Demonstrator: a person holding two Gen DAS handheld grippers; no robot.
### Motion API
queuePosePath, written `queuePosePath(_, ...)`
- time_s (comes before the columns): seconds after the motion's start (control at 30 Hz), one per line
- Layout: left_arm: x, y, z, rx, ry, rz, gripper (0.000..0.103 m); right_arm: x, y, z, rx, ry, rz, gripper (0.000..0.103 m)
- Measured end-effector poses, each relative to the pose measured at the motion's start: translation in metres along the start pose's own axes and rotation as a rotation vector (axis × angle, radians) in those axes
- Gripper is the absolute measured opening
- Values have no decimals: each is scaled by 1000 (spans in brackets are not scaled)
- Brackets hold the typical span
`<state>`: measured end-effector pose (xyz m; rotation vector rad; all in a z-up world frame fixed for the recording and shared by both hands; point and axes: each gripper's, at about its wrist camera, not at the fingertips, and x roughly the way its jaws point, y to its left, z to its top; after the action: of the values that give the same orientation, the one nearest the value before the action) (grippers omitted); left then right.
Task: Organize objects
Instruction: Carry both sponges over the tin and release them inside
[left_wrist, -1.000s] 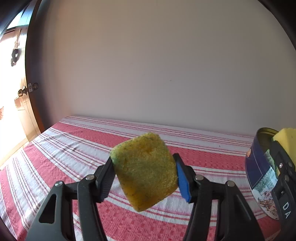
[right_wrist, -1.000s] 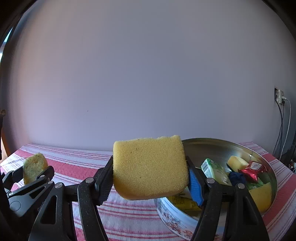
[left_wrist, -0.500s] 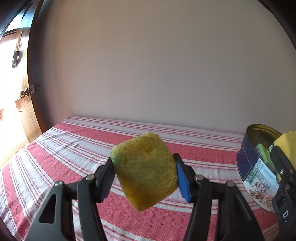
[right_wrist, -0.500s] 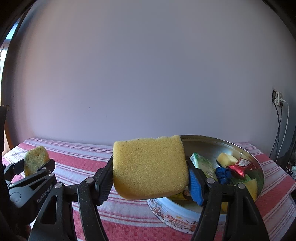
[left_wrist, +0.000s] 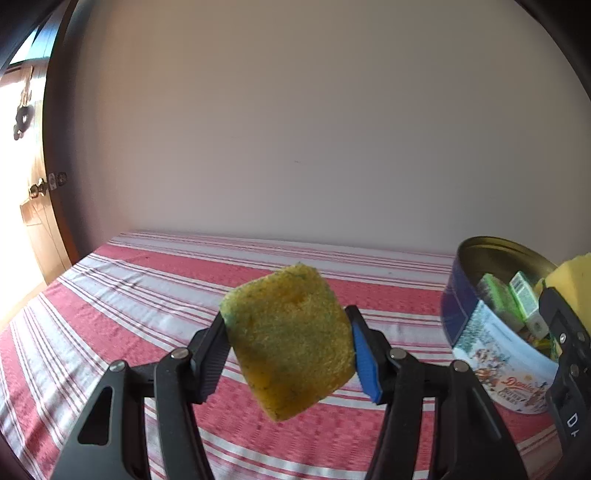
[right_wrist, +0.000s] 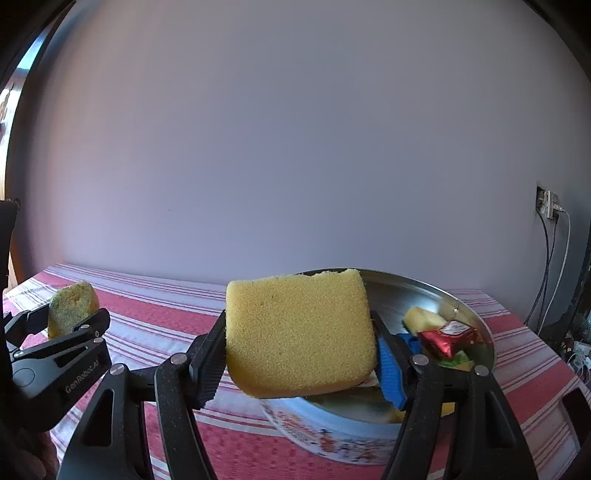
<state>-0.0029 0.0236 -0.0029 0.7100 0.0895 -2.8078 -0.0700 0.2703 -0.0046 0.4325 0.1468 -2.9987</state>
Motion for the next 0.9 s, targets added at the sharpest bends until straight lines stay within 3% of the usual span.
queuePosePath(0.23,-9,-20,4,9,-17,-39,59,-1,-28,-1,-26,-49,-46,71)
queuePosePath(0.9,-31,-117,33,81,-97,-179,59,24,-121,15,88,-86,-179,71)
